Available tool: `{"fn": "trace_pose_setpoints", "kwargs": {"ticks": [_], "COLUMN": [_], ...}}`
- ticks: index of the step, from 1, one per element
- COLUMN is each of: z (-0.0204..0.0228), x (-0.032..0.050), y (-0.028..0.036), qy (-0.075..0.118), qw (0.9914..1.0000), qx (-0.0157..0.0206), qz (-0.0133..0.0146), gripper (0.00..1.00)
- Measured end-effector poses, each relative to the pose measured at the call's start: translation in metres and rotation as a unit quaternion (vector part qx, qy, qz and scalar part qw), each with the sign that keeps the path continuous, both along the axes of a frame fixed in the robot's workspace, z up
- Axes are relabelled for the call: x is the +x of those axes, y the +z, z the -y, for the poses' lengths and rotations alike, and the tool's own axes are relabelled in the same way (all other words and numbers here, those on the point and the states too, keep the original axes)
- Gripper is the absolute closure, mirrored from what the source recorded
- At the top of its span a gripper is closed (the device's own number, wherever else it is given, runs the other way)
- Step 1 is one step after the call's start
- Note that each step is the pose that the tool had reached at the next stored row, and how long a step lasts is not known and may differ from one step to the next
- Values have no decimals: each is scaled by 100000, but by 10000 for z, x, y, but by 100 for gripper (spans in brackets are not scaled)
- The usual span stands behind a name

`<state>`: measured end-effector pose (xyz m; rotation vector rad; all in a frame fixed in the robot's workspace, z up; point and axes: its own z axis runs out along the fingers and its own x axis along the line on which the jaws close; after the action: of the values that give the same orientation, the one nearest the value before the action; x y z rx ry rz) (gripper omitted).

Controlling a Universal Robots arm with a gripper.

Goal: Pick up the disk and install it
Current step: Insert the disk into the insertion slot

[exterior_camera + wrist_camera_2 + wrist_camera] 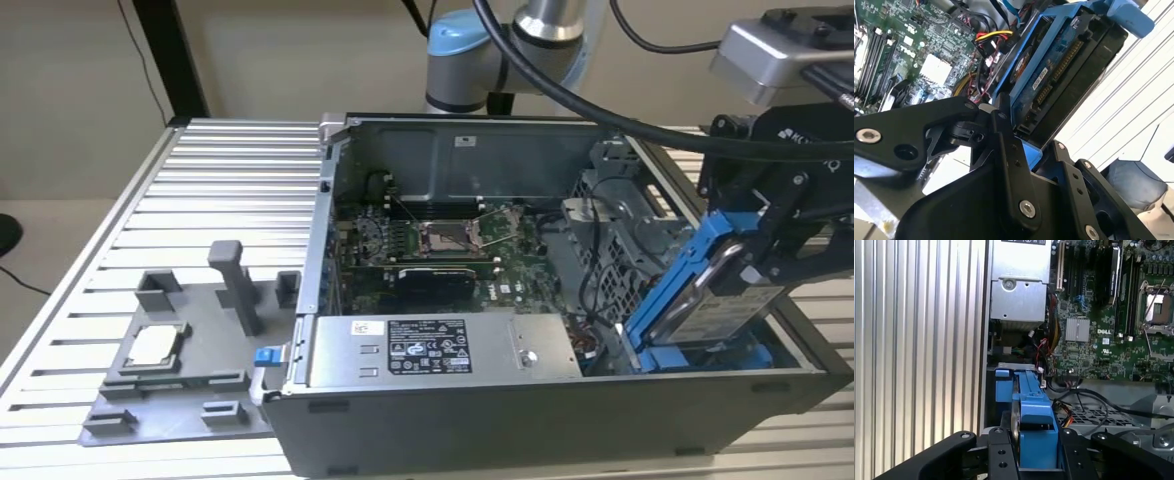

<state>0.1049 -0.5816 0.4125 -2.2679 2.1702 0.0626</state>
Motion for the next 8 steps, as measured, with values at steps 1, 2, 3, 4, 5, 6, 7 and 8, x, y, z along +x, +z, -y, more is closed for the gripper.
{"fn": "trace_pose_setpoints", "kwargs": {"ticks": [1,2,3,4,5,6,7,8], "z": [-2,-2,-2,-2,-2,-2,-2,-2], "x": [0,0,0,0,-1,-1,-1,-1], "y": [-8,-16,-24,-36,-47,-59,-68,-68], "qy": [0,0,1,1,-6,-14,-16,-15], "qw": [100000,100000,100000,100000,100000,100000,100000,100000], "qx": [7,9,-3,2,-1,-1,2,-1], "qz": [0,-3,-8,-18,-28,-46,-55,-58], "gripper": [100,100,100,100,100,100,100,100]}}
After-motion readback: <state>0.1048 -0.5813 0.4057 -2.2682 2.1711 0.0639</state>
